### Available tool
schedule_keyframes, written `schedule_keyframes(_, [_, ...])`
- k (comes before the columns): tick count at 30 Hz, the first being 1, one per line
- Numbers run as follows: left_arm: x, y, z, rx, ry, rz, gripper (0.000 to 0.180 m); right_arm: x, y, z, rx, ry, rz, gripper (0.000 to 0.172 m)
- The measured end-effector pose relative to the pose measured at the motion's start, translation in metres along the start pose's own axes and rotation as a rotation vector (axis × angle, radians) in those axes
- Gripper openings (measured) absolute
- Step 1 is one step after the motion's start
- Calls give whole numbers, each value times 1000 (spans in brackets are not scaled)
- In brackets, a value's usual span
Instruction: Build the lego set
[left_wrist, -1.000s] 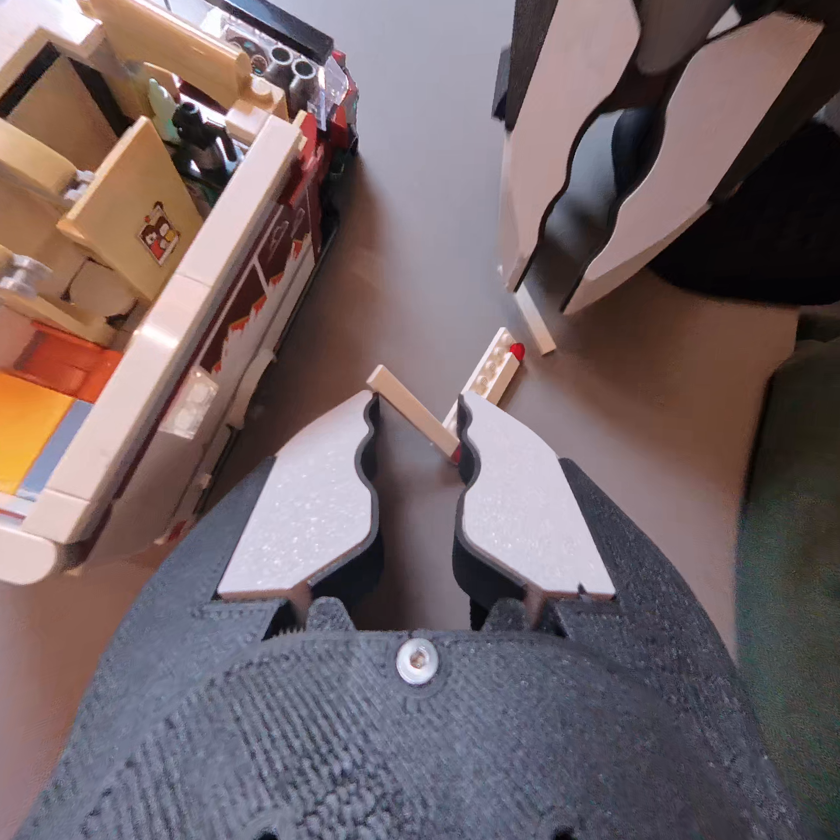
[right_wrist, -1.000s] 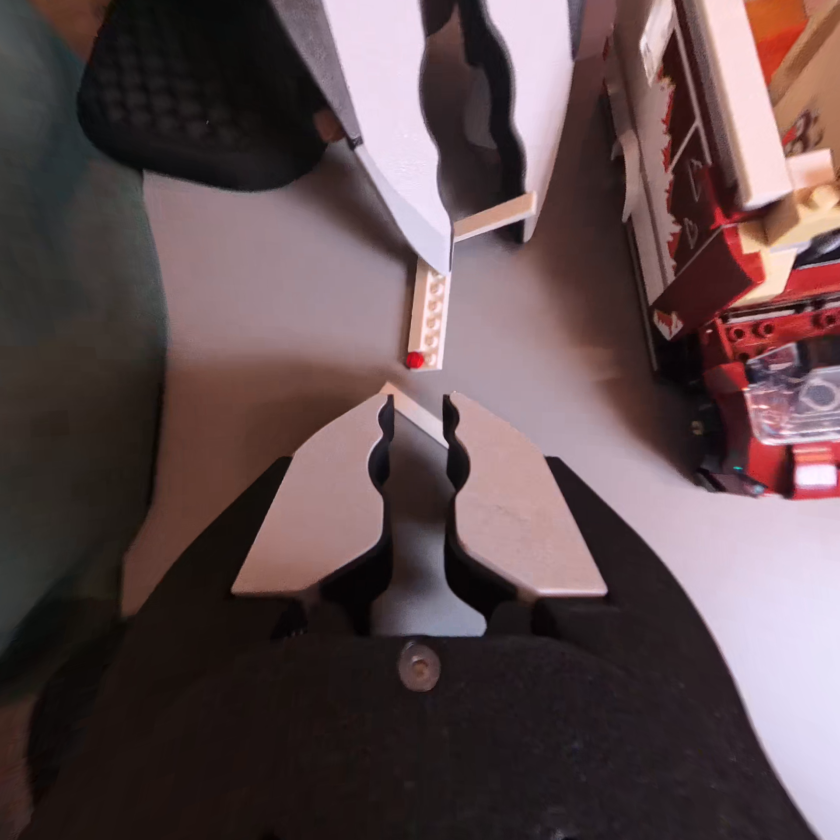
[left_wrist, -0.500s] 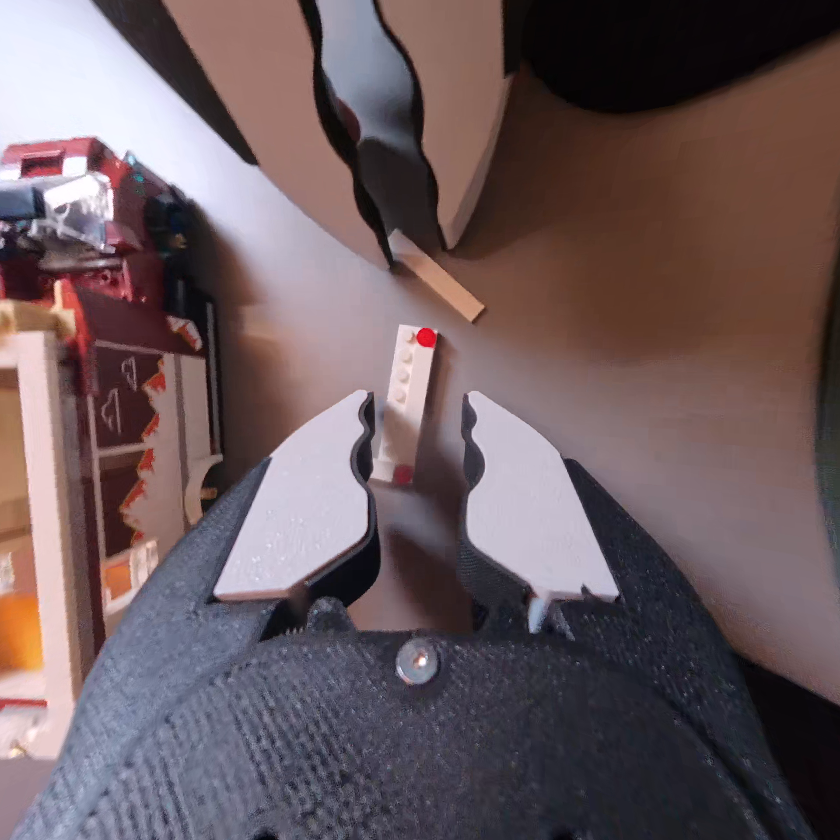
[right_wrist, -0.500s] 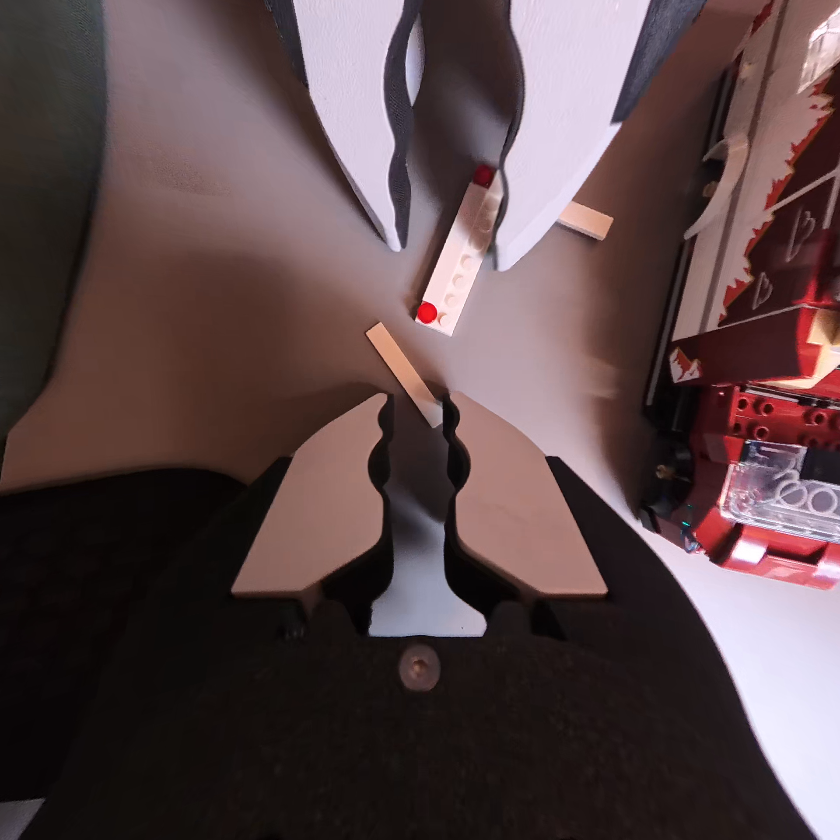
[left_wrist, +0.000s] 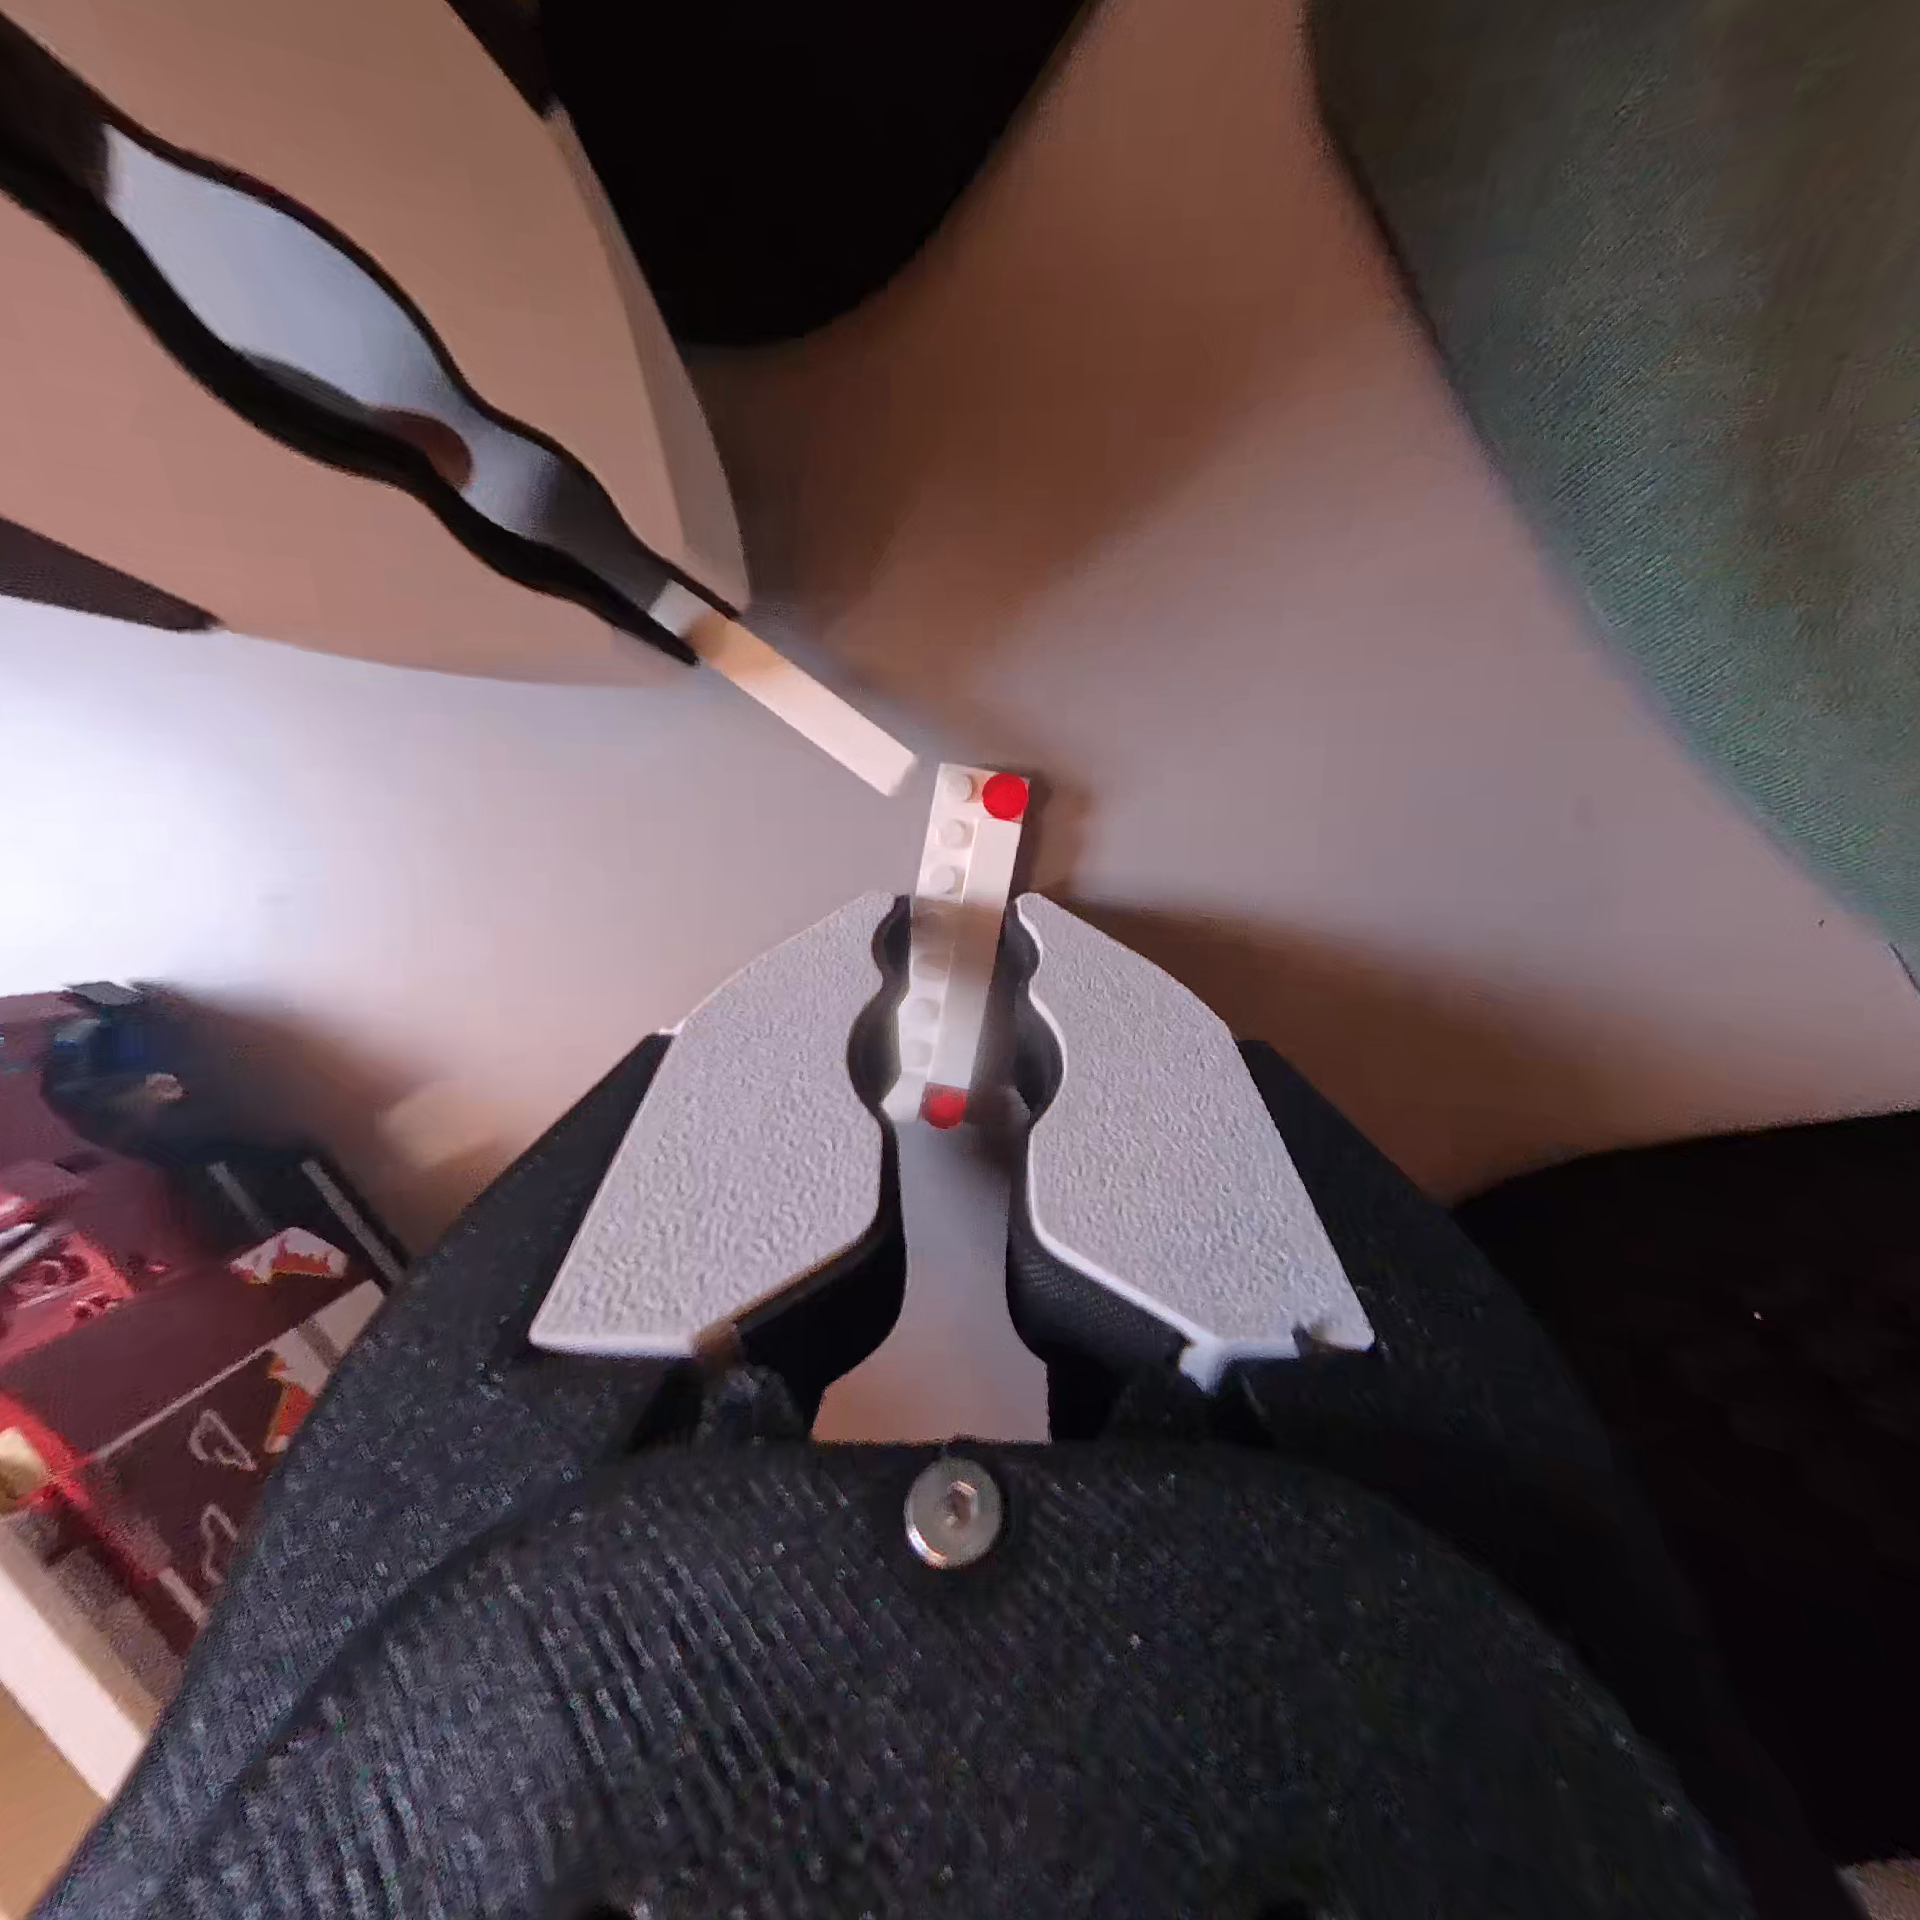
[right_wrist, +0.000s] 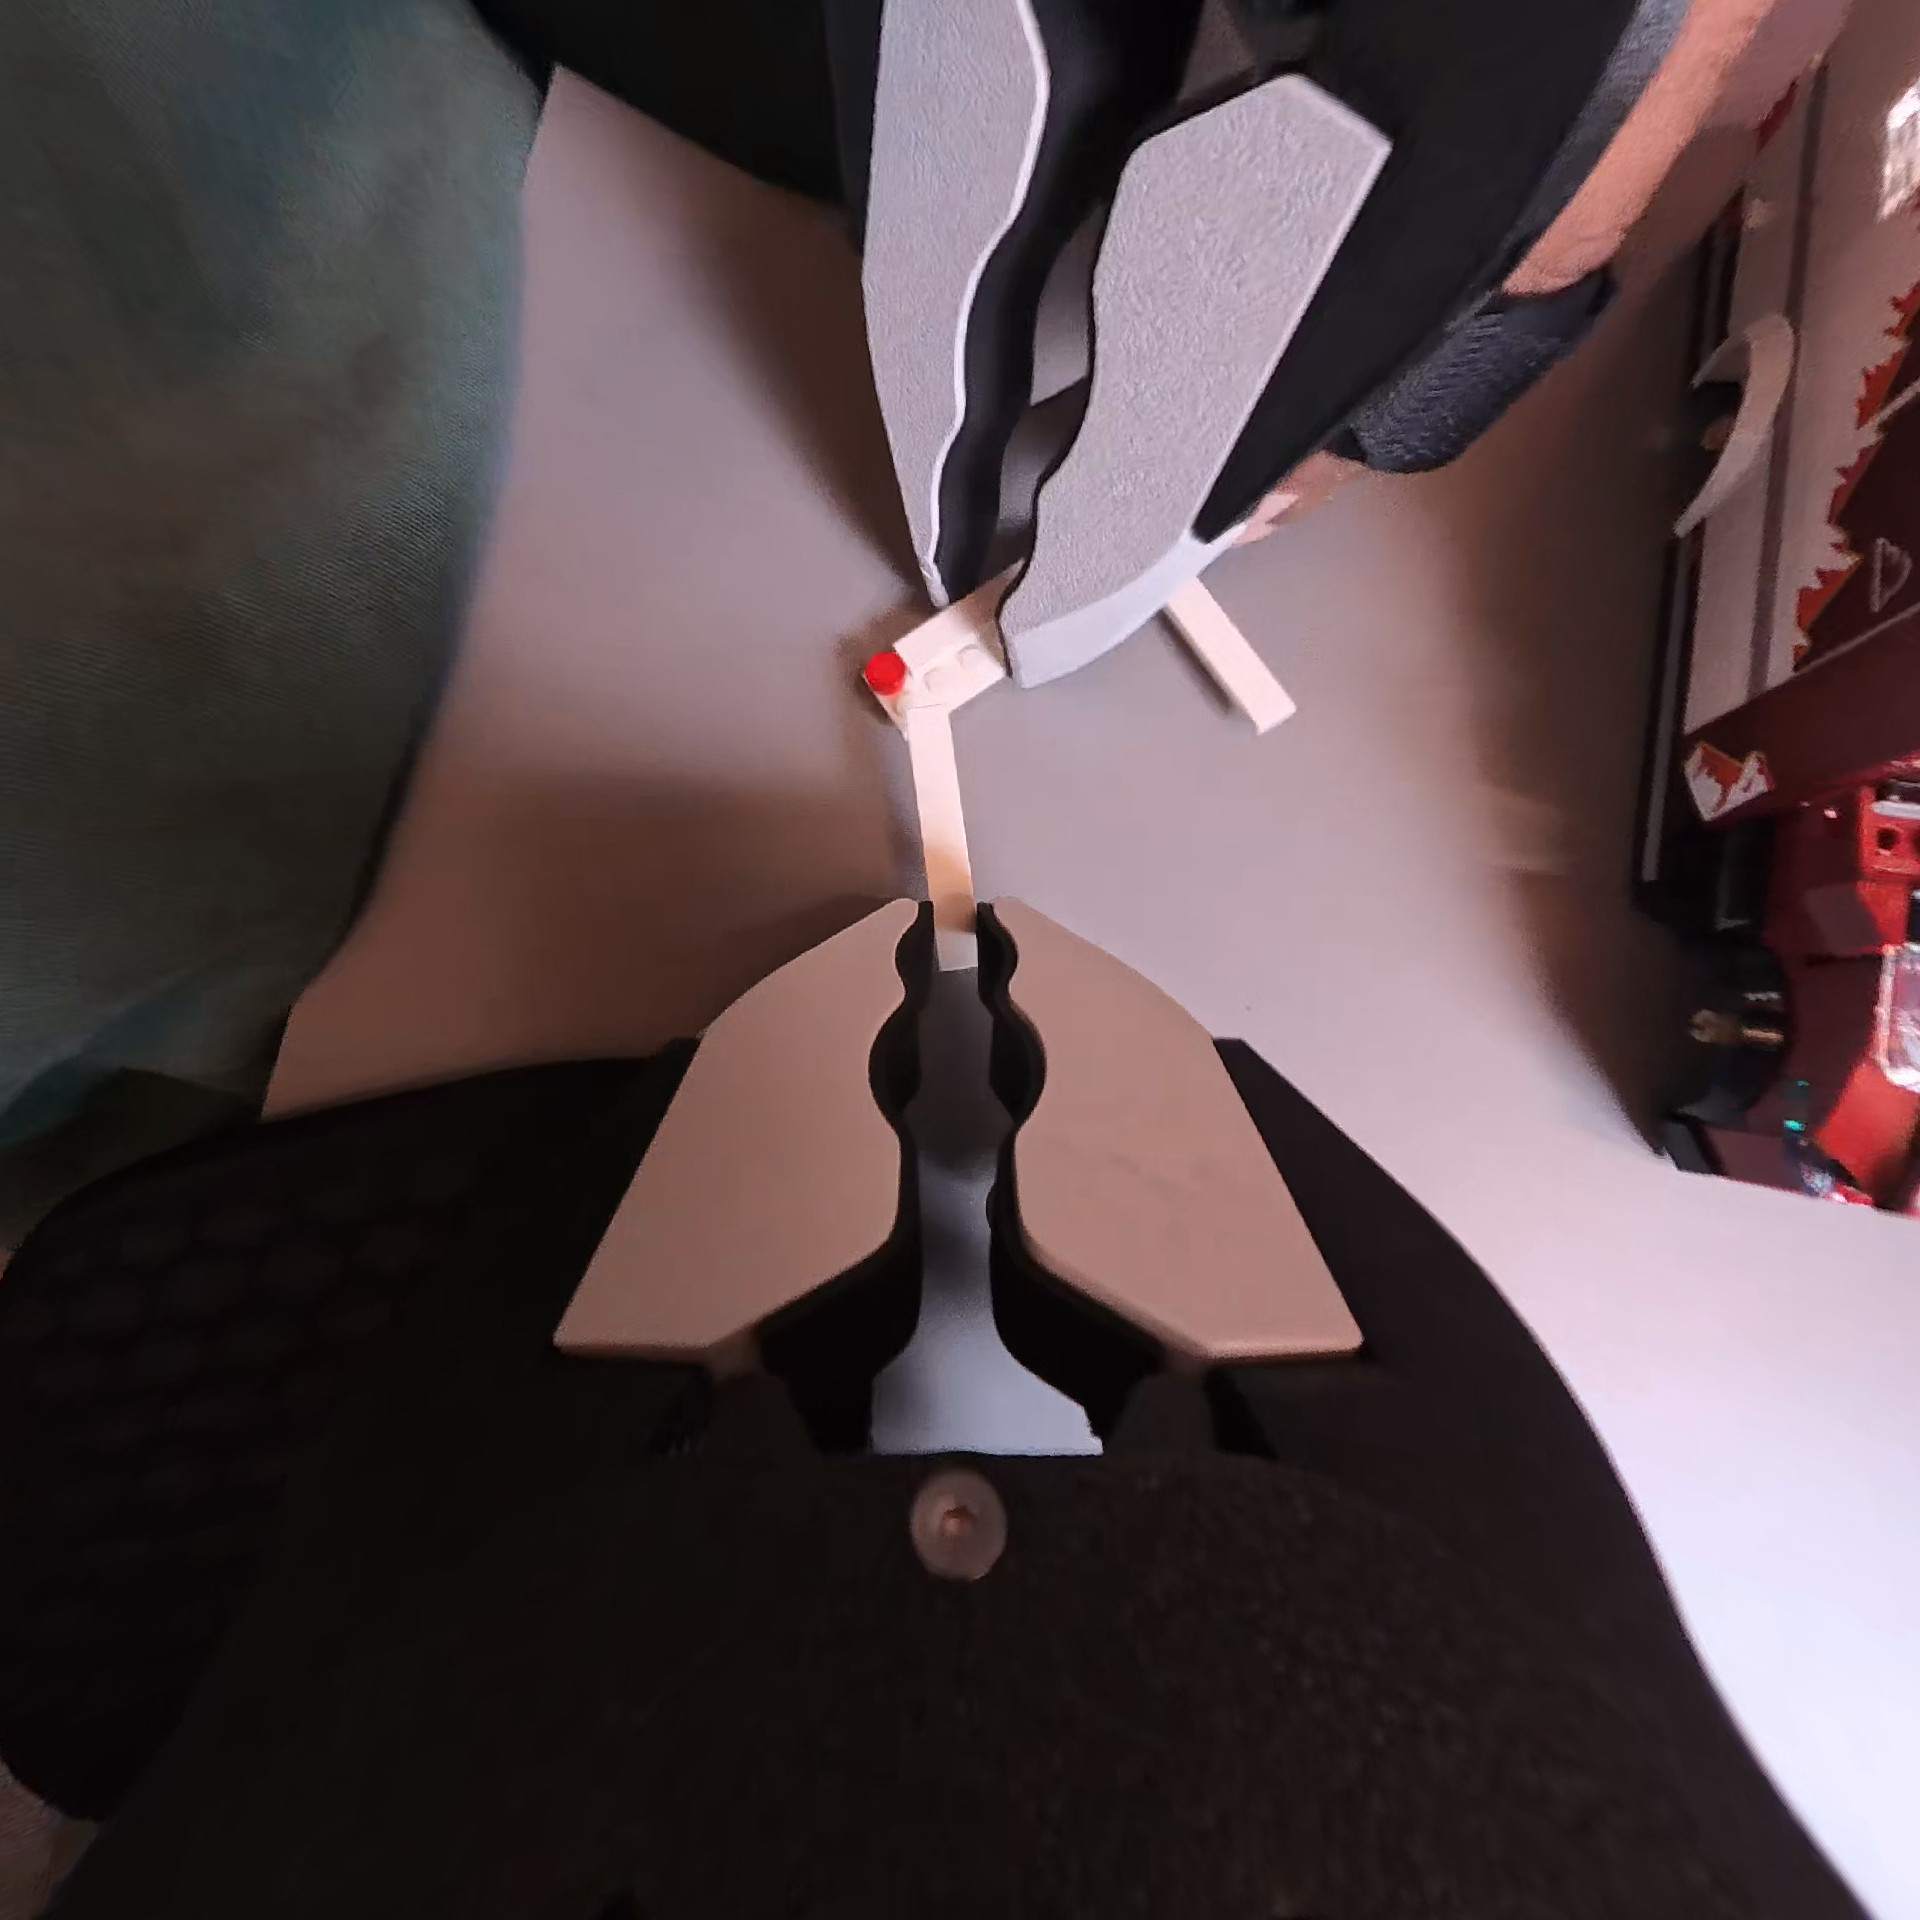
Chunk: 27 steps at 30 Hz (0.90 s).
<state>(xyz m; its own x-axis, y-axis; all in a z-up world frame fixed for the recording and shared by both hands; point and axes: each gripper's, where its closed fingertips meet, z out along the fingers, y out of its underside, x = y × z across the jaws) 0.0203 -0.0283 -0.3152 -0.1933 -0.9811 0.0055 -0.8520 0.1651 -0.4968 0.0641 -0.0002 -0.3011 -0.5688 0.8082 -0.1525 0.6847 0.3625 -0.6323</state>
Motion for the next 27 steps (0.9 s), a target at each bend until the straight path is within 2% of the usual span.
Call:
schedule_keyframes(5, [0, -13, -20, 164, -86, -59, 17, -4, -3, 11, -48, -11, -65, 7])
schedule_keyframes(8, [5, -5, -20, 154, -156, -73, 15, -4, -2, 14, -82, -40, -89, 7])
schedule_keyframes(14, [6, -5, -10, 162, -258, -95, 23, -9, 1, 17, -148, -71, -129, 7])
schedule_keyframes(27, [5, -15, 5, 106, -195, -19, 27, -19, 2, 16, -139, -82, -122, 7])
